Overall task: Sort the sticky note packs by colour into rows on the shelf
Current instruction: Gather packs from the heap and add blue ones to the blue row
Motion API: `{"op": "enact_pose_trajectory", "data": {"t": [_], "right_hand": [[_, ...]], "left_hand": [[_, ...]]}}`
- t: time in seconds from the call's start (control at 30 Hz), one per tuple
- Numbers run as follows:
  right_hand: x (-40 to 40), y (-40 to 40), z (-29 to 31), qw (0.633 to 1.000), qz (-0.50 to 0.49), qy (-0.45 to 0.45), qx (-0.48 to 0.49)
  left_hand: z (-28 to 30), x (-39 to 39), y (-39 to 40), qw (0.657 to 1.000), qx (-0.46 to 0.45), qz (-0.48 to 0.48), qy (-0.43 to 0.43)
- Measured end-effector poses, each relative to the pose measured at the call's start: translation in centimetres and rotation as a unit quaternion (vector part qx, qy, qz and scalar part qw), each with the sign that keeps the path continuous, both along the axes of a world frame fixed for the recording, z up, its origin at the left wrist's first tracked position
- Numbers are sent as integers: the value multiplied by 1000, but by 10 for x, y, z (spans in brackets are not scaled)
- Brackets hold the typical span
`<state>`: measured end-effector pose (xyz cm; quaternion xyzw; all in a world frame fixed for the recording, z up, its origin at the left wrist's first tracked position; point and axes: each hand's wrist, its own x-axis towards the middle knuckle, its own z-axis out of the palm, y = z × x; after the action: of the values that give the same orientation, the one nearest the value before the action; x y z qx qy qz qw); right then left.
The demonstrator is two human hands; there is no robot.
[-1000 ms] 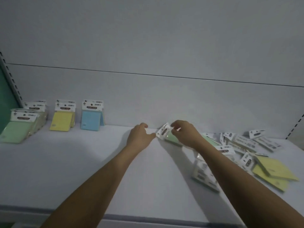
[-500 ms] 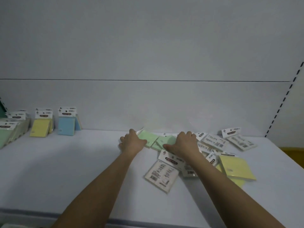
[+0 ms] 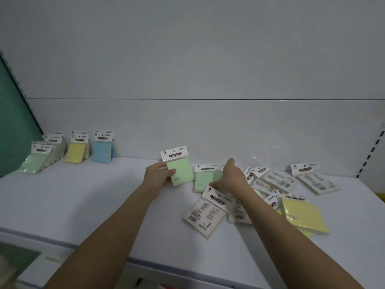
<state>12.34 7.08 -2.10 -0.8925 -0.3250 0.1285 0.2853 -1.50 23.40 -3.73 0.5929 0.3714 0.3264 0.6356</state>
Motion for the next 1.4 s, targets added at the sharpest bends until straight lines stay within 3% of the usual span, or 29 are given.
{"op": "enact_pose_trajectory", "data": {"t": [0.1,0.27,0.33,0.47,0.63,0.8,1.13,1.4], "right_hand": [[7,1,3,998,13,17,-58],[15,4,9,998,15,45,-35],[12,3,15,1000,9,22,-5],[-2,7,27,989,-15,8,145],[-52,23,41,939,16,194,283],[-146,54,40,886,79,326,320],[-319,151,33,887,117,323,309],[-367,214,30,880,146,251,376]], "left_hand": [[0,-14,-3,1000,7,10,23],[4,-37,-10,999,16,20,48],[9,-49,-10,999,12,19,40],[24,-78,-3,999,24,7,23],[39,-136,17,1000,24,3,3],[46,-224,41,1000,-3,-7,-14],[42,-421,103,999,-20,35,-36],[42,-461,172,995,16,98,-31]]}}
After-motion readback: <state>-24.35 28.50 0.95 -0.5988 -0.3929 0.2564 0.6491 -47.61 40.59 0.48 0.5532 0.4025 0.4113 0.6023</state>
